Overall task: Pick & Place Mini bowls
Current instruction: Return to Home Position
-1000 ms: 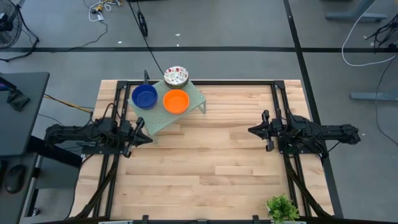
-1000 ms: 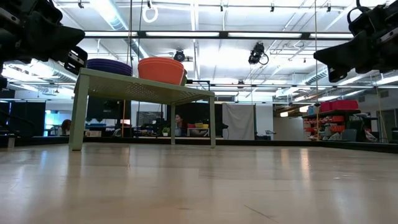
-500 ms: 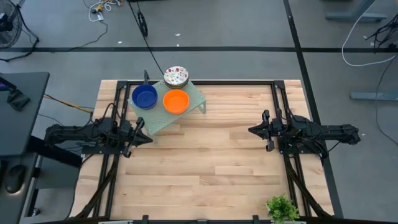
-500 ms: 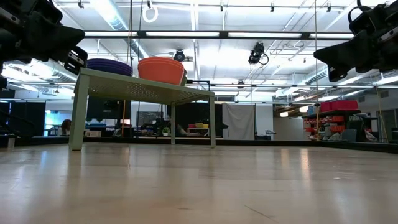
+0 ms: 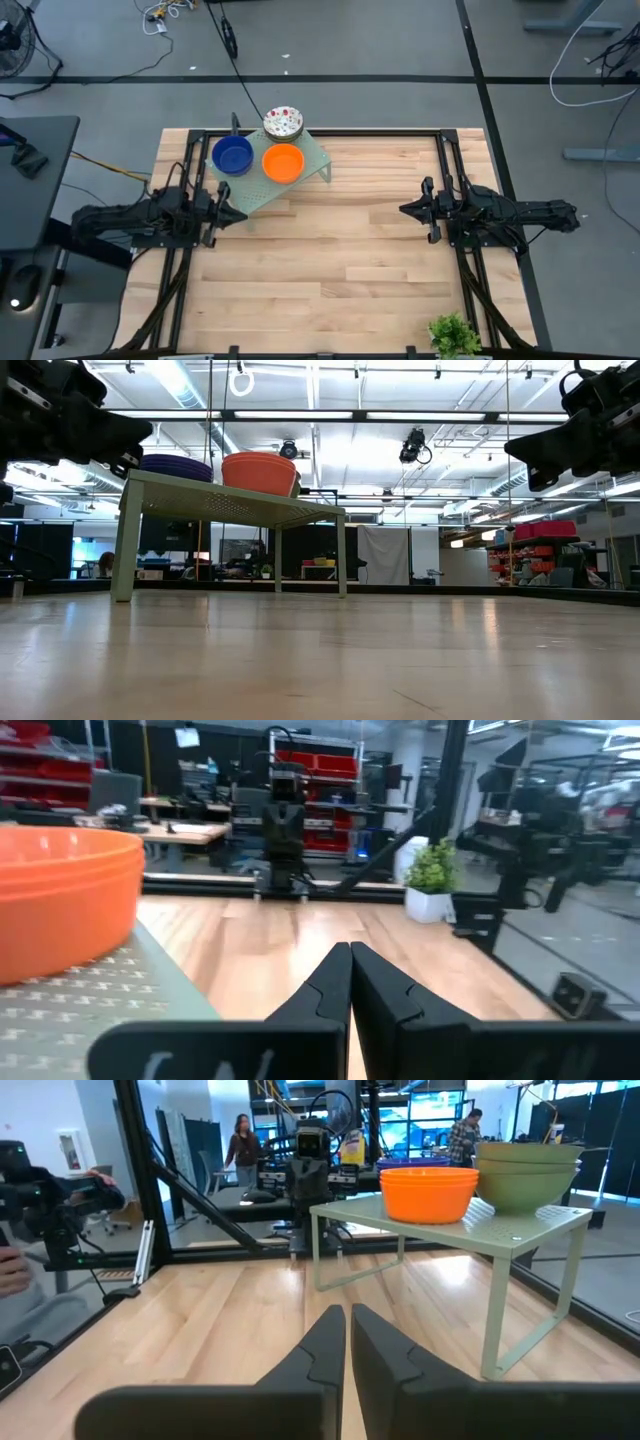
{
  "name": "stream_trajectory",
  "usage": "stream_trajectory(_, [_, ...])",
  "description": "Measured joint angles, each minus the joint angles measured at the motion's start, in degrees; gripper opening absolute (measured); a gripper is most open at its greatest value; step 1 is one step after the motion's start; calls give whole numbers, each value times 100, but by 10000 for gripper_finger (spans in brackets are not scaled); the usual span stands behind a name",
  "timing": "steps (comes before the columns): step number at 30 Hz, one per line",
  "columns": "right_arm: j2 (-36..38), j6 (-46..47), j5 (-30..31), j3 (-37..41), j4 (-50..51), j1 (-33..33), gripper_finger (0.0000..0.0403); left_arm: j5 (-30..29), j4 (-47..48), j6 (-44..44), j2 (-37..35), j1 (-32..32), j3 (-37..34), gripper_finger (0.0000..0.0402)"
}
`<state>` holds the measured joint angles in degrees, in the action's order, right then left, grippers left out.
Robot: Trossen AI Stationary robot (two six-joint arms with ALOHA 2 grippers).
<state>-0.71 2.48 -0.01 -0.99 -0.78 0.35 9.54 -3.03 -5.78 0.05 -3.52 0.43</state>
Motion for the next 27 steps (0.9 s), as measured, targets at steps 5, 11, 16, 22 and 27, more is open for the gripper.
stream_trajectory(5, [0,-2,1,0,0,-1,25,-7,36,222,0,-120,0,12])
stream_trajectory(11, [0,-2,0,0,0,-2,25,-26,-27,166,31,-146,-1,12])
stream_trajectory(16, [0,-2,0,0,0,-2,25,-46,-66,166,27,-145,-7,12])
stream_trajectory(22, [0,-2,2,0,0,-1,25,-46,-72,153,28,-145,-7,12])
stream_trajectory(27, [0,-2,0,0,0,-2,25,-48,-79,151,28,-145,-7,12])
